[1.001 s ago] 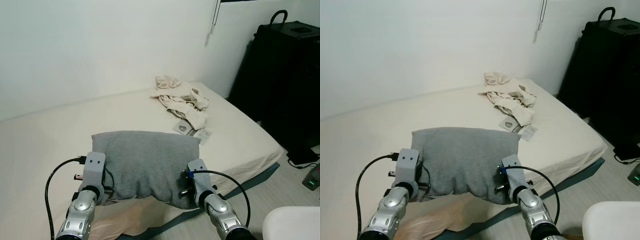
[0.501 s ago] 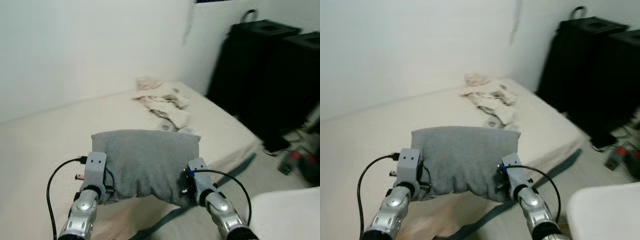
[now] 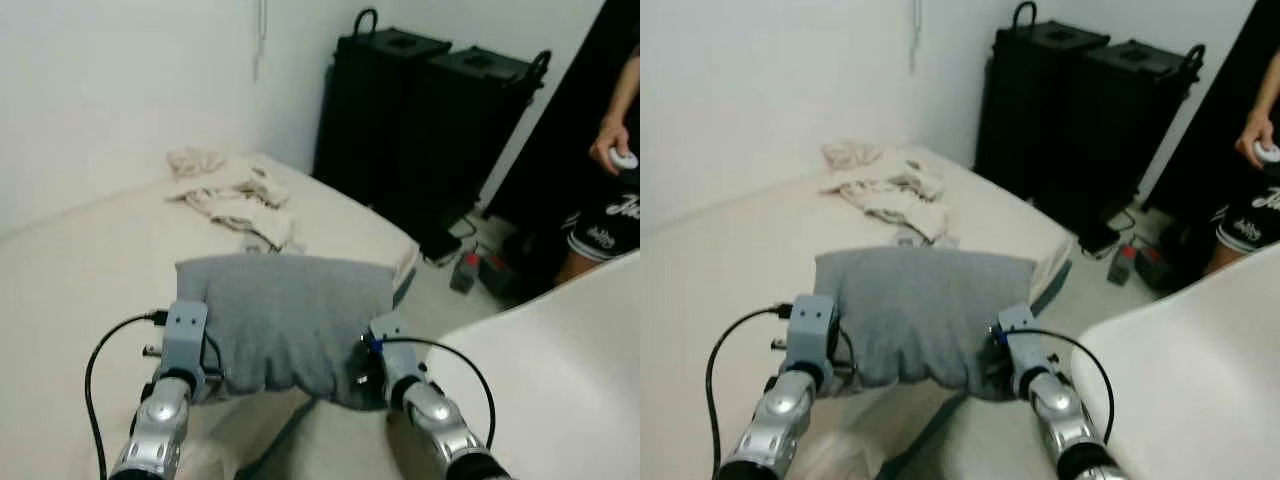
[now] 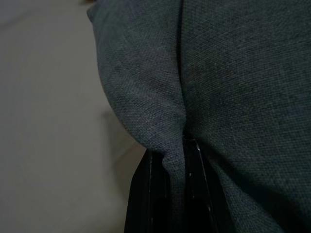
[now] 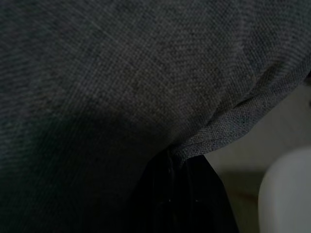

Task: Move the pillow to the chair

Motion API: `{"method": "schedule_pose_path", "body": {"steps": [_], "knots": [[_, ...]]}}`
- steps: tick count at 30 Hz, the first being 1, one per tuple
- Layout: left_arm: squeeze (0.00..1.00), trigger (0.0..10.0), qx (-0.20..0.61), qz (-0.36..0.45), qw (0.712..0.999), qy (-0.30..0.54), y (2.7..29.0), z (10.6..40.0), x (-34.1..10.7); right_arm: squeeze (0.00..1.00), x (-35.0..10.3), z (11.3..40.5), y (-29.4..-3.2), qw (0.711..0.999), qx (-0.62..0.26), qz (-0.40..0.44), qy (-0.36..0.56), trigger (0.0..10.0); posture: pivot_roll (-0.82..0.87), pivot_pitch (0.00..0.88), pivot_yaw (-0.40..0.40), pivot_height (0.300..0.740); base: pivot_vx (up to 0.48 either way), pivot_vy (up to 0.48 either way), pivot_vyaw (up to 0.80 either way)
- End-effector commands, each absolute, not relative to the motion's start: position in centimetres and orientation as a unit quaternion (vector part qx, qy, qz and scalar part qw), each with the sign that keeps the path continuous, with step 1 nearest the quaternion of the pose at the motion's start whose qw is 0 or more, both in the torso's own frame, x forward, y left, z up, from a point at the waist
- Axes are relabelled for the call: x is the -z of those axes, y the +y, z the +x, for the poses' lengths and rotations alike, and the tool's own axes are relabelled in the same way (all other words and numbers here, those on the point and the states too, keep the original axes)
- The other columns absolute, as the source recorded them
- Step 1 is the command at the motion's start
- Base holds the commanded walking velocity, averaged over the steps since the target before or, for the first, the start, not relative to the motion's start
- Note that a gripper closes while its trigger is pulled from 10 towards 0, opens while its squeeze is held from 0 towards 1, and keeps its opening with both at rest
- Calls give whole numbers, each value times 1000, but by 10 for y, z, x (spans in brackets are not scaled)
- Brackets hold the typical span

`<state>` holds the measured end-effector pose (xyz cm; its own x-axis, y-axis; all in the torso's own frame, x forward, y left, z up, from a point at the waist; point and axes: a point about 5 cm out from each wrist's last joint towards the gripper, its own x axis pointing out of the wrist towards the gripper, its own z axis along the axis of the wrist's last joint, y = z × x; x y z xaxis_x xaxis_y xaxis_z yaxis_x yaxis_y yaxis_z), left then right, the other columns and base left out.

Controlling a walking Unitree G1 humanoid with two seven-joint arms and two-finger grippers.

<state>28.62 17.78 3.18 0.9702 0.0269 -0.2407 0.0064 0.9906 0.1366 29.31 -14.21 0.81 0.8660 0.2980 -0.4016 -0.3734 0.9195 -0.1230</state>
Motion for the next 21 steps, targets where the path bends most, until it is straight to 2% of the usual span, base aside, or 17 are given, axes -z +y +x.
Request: {"method": "schedule_pose_path", "body": {"steps": [1,21], "knots": [[0,10000,26,67,992,107,162,290,-36,0,-14,297,-137,962,-187,-98,174,10000,-37,58,-61,716,0,0,-800],[0,10000,23,67,991,115,163,294,-35,0,-15,302,-133,962,-178,-101,180,10000,-36,53,-59,716,0,0,-800]]}}
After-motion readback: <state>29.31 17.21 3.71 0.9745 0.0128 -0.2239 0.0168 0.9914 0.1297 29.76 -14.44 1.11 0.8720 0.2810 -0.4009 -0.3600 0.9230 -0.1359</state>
